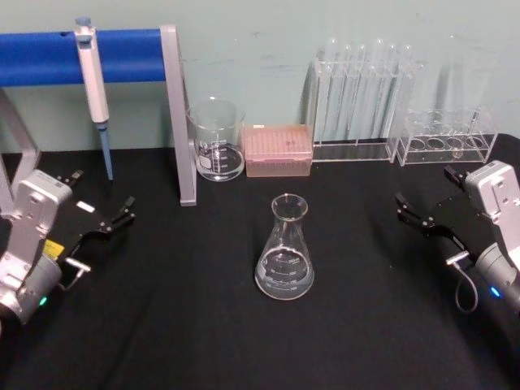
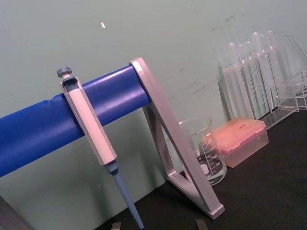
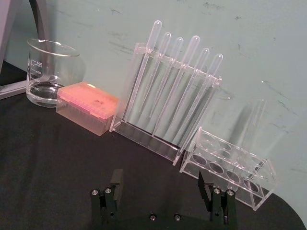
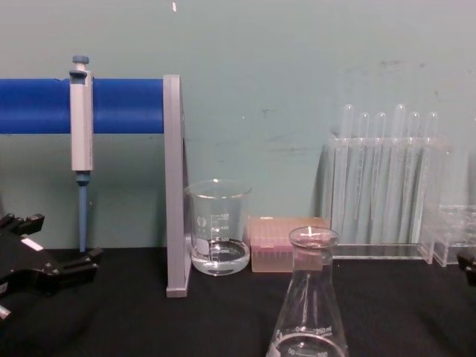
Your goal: Grasp the erlenmeyer flask with one hand, shake it three times, then place it back.
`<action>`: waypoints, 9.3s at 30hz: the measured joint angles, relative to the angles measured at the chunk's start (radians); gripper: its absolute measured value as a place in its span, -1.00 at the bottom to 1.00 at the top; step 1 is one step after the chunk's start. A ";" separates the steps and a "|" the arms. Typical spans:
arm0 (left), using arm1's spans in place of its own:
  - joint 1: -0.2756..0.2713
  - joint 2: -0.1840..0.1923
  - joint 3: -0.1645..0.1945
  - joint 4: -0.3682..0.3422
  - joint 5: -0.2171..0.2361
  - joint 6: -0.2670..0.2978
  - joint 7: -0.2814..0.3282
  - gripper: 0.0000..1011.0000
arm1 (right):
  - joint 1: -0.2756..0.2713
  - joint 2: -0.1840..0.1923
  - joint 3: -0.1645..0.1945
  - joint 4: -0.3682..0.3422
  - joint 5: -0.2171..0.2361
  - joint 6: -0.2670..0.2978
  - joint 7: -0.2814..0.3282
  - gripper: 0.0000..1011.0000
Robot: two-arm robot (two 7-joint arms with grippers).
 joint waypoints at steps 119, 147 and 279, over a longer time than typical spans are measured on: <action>0.000 0.000 0.000 0.000 0.000 0.000 0.000 0.98 | 0.194 -0.146 -0.066 0.191 0.289 -0.028 0.833 0.98; 0.000 0.000 0.000 0.000 0.000 0.000 0.000 0.98 | 0.252 -0.174 -0.103 0.260 0.288 -0.031 0.852 0.98; 0.000 0.000 0.000 0.000 0.000 0.000 0.000 0.98 | 0.034 -0.202 0.155 -0.195 0.165 0.137 0.334 -0.11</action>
